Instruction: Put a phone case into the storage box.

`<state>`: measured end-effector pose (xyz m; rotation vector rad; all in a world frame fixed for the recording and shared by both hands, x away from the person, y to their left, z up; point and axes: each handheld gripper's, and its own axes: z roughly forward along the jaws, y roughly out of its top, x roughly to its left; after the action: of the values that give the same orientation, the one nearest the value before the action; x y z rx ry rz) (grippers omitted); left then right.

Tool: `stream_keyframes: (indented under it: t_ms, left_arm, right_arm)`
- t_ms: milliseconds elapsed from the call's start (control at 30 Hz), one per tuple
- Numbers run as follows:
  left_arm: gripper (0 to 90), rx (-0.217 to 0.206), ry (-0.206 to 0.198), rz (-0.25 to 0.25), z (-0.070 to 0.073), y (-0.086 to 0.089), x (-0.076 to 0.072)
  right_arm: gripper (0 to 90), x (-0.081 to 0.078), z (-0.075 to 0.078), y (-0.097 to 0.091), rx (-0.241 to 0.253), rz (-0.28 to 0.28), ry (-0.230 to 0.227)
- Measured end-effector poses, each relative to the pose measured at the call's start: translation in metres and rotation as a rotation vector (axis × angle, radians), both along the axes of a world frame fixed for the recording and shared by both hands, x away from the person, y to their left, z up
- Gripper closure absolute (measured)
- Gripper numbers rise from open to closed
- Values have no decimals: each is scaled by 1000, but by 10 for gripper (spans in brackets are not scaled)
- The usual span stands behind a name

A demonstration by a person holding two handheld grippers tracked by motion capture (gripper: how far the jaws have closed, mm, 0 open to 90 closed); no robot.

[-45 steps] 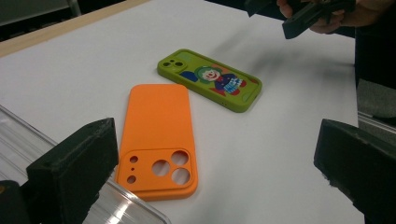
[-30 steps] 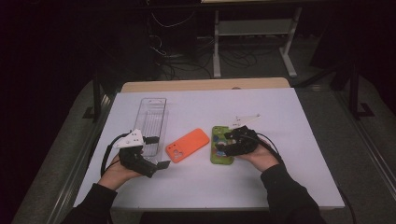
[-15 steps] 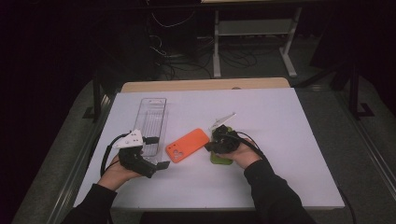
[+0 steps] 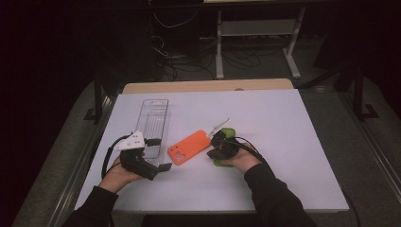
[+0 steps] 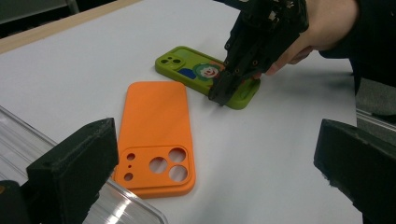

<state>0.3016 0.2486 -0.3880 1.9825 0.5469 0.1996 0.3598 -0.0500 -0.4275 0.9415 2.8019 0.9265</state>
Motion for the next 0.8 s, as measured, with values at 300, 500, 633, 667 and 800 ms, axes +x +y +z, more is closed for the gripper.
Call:
stream_keyframes:
  t_ms: [300, 500, 633, 667, 800]
  left_arm:
    - [0, 7, 1, -1, 0, 0, 0]
    - [0, 13, 0, -3, 0, 0, 0]
    - [0, 13, 0, -2, 0, 0, 0]
    - [0, 13, 0, -2, 0, 0, 0]
    - [0, 11, 1, -3, 0, -1, 0]
  right_arm:
    - [889, -3, 2, -14, -54, -22, -20]
    - [888, -3, 4, -28, -57, -51, -19]
    - [889, -2, 6, -37, -54, -69, -21]
    - [889, -2, 7, -39, -53, -72, -22]
    - [888, 0, 8, -46, -51, -89, -20]
